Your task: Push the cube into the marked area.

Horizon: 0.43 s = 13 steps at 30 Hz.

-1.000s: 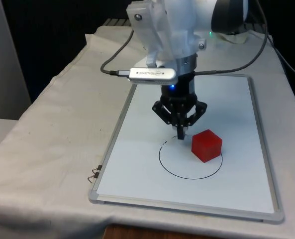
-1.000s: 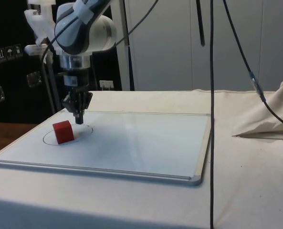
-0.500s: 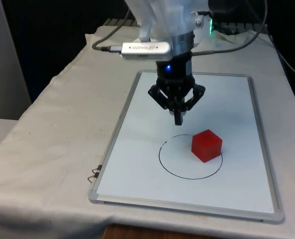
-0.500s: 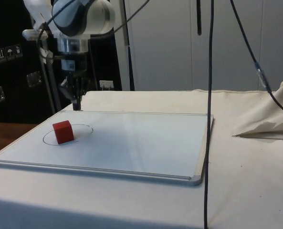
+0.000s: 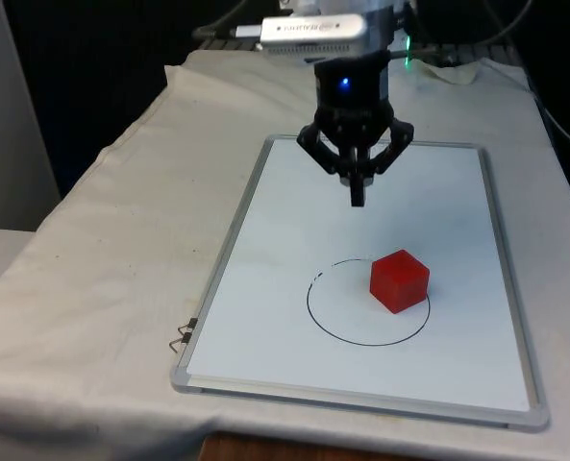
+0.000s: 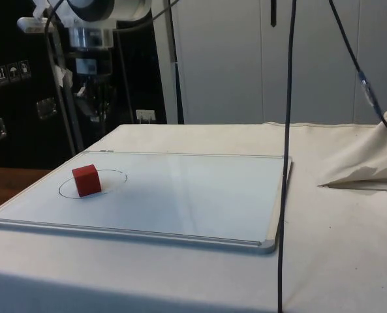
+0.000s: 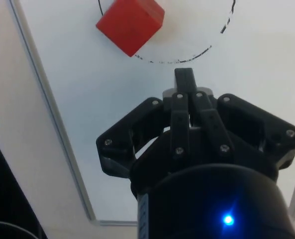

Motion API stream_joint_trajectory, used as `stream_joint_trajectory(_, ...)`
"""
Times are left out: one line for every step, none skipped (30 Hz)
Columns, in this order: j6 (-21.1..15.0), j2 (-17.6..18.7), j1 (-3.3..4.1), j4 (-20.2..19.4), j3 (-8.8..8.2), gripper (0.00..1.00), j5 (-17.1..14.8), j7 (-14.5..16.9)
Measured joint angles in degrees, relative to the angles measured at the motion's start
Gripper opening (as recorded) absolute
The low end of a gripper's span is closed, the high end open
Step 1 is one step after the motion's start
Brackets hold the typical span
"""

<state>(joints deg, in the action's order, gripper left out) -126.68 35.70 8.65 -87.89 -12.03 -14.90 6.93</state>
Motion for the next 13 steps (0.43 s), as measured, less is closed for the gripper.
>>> stream_joint_trajectory(0.29,-0.29,0.06,0.0,0.06,0.0,0.34,0.17)
stream_joint_trajectory(0.57,-0.52,0.11,0.0,0.06,0.0,0.63,0.23)
stream_joint_trajectory(0.8,-0.8,0.11,0.0,0.11,0.0,0.92,0.34)
stream_joint_trajectory(0.8,-0.8,0.11,0.0,0.11,0.0,0.92,0.34)
stream_joint_trajectory(1.03,-1.03,0.17,0.0,0.11,0.0,1.2,0.52)
stream_joint_trajectory(1.26,-1.26,0.23,0.0,0.11,0.0,1.49,0.63)
stream_joint_trajectory(1.55,-1.49,0.29,0.0,0.11,0.0,1.78,0.74)
stream_joint_trajectory(1.89,-1.89,0.4,0.0,0.11,0.0,2.29,1.09)
stream_joint_trajectory(1.89,-1.89,0.4,0.0,0.11,0.0,2.29,1.09)
stream_joint_trajectory(2.06,-2.12,0.46,-0.06,0.11,0.0,2.64,1.15)
stream_joint_trajectory(2.35,-2.58,0.63,-0.11,0.11,0.0,3.32,1.32)
stream_joint_trajectory(2.58,-2.75,0.69,-0.17,0.11,0.0,3.67,1.38)
stream_joint_trajectory(2.58,-2.75,0.69,-0.17,0.11,0.0,3.67,1.38)
